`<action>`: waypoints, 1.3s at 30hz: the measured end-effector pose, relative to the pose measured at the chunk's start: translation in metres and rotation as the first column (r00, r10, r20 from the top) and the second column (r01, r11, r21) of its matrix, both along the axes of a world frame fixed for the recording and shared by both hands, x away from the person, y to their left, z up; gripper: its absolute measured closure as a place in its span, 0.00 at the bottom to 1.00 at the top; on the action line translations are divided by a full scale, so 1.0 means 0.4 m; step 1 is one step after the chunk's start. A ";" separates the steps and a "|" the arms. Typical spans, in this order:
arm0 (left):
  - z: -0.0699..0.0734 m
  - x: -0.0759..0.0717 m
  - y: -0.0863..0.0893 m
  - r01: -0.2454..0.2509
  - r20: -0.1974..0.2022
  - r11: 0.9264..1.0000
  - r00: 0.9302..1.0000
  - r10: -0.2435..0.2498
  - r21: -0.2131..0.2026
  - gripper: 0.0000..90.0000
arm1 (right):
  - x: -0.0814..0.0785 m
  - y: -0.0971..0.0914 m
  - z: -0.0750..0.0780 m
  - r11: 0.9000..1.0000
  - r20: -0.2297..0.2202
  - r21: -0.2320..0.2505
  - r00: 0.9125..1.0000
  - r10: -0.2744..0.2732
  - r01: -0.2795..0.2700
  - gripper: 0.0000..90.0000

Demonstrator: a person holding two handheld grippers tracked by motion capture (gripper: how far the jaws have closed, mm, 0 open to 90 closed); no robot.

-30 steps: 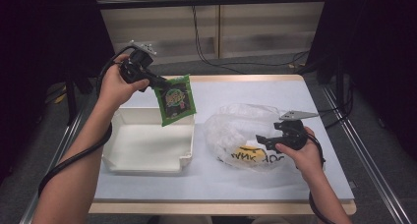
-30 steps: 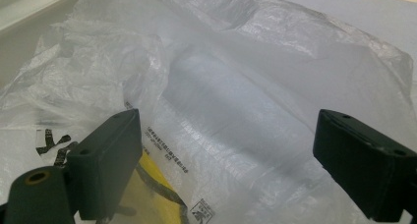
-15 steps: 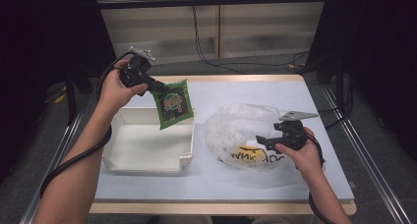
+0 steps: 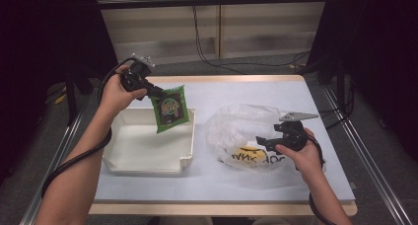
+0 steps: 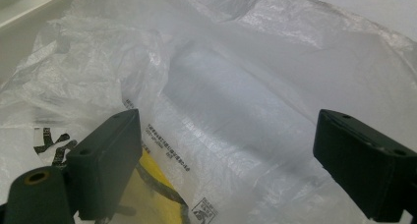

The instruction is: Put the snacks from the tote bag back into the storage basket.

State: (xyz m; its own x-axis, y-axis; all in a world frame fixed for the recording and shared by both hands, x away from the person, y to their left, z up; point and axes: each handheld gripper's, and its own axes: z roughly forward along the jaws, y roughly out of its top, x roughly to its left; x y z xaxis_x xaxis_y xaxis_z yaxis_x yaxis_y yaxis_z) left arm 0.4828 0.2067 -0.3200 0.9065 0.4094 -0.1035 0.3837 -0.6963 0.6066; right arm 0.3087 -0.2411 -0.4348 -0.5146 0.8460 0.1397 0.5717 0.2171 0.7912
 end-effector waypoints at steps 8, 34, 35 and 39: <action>-0.029 0.013 -0.014 0.041 0.008 0.999 0.999 -0.041 0.028 0.89 | -0.002 0.000 0.001 1.000 0.004 0.006 1.000 0.002 -0.002 0.12; -0.098 0.038 -0.021 0.082 0.002 0.997 0.997 -0.082 0.010 0.85 | 0.002 0.008 -0.009 1.000 -0.012 -0.006 1.000 0.015 -0.015 0.12; -0.101 0.035 -0.023 0.078 -0.004 0.997 0.997 -0.078 0.006 0.85 | 0.003 0.009 -0.009 1.000 -0.013 -0.005 1.000 0.016 -0.016 0.12; -0.114 0.034 -0.023 0.081 -0.016 0.997 0.997 -0.081 0.007 0.83 | 0.004 0.012 -0.008 1.000 -0.011 -0.004 1.000 0.020 -0.020 0.12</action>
